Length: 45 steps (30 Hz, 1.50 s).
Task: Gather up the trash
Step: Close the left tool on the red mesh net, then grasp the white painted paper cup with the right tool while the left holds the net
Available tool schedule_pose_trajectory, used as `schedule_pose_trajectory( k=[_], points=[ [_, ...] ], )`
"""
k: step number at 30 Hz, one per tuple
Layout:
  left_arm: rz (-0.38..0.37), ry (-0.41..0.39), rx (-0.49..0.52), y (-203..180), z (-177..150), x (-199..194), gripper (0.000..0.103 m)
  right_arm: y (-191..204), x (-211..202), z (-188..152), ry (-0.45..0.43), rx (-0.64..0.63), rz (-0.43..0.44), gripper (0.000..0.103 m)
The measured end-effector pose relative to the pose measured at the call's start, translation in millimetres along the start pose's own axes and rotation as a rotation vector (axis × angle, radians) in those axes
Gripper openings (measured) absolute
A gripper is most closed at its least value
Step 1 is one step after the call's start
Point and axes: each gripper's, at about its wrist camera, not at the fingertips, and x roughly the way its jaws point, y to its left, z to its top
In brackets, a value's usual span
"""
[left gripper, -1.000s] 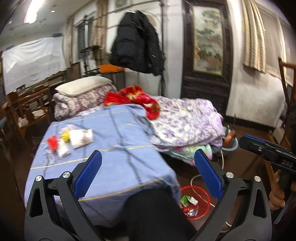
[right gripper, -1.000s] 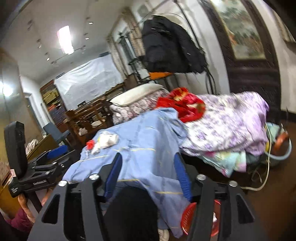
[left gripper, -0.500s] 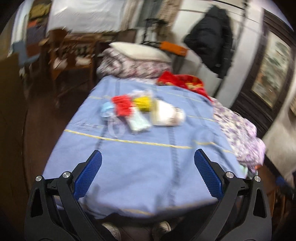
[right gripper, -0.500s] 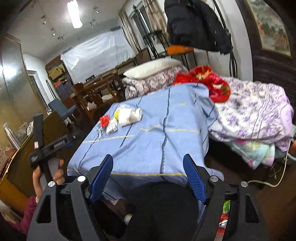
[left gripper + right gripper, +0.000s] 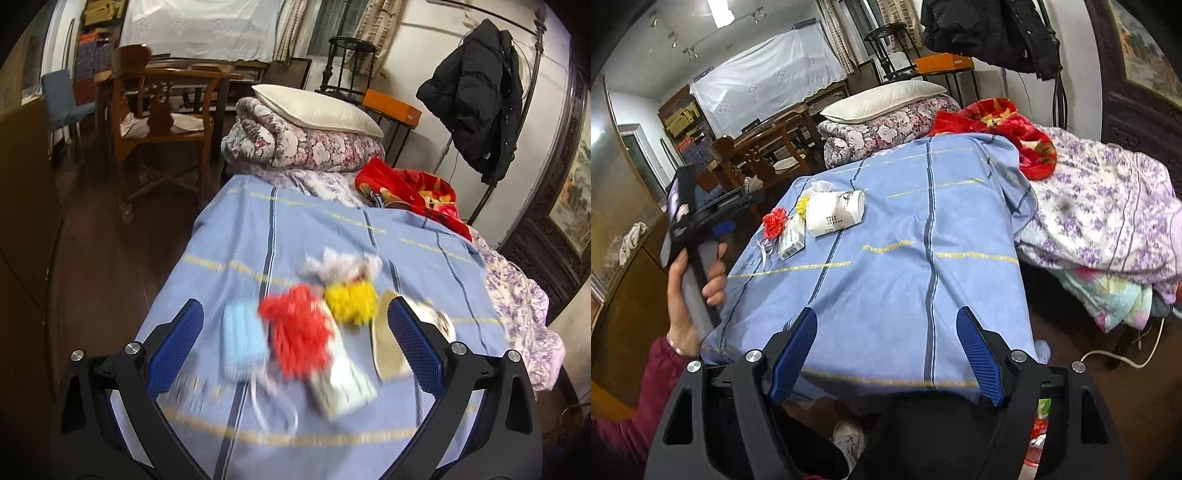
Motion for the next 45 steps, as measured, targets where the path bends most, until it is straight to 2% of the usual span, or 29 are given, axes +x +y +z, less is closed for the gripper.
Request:
schedule_pose_trajectory(
  k=[3,6,9,12,13,15,16,17,18,21,24,29,31,33,36,45],
  points=[
    [-0.046,0.022,-0.041,14.2,-1.6,23.6,0.094,7.4,10.0,7.5,0.011,-0.022,-0.027,0.077],
    [-0.153,0.085,-0.104,24.5,-3.1,39.5,0.081,10.6,30.6,16.0,0.034,-0.017,-0.013,0.077],
    [-0.130,0.064,-0.066,20.9,-5.3,38.1,0.081,18.5,55.5,26.4,0.053,-0.007,0.027,0.077],
    [-0.133,0.094,-0.024,11.8,-9.3,46.5,0.081,32.8,75.5,35.2,0.063,-0.005,0.092,0.076],
    [-0.110,0.119,0.002,6.8,-12.6,52.8,0.075,37.5,78.9,36.2,0.063,-0.011,0.100,0.076],
    [-0.101,0.128,0.028,1.2,-14.9,54.3,0.049,43.8,82.7,36.9,0.061,-0.026,0.107,0.075],
    [-0.140,0.137,0.029,-1.7,-14.0,52.8,0.042,45.0,84.2,36.1,0.062,-0.033,0.107,0.075],
    [-0.174,0.144,0.022,-3.5,-13.0,52.6,0.040,44.8,84.8,35.9,0.063,-0.035,0.104,0.073],
    [-0.213,0.135,0.012,-5.1,-11.7,47.6,0.040,43.9,84.9,35.6,0.062,-0.036,0.099,0.072],
    [-0.232,0.085,0.023,-8.6,-7.8,34.1,0.040,30.8,84.0,37.9,0.061,0.006,0.091,0.068],
    [-0.285,0.044,-0.001,-6.3,-4.1,20.7,0.040,16.1,85.5,42.3,0.065,0.068,0.110,0.068],
    [-0.254,-0.015,-0.031,4.9,2.1,6.6,0.040,14.9,96.7,58.8,0.057,0.073,0.115,0.069],
    [-0.252,-0.023,-0.051,9.1,3.0,3.9,0.040,21.6,109.9,69.3,0.059,0.054,0.096,0.076],
    [-0.244,-0.023,-0.067,13.4,4.7,5.0,0.040,27.2,123.3,78.5,0.064,0.056,0.114,0.087],
    [-0.236,-0.014,-0.079,16.2,5.5,8.3,0.040,45.4,147.6,93.7,0.056,0.030,0.092,0.096],
    [-0.234,0.003,-0.100,19.5,6.0,15.5,0.040,93.5,207.3,122.9,0.068,-0.109,0.004,0.097]
  ],
)
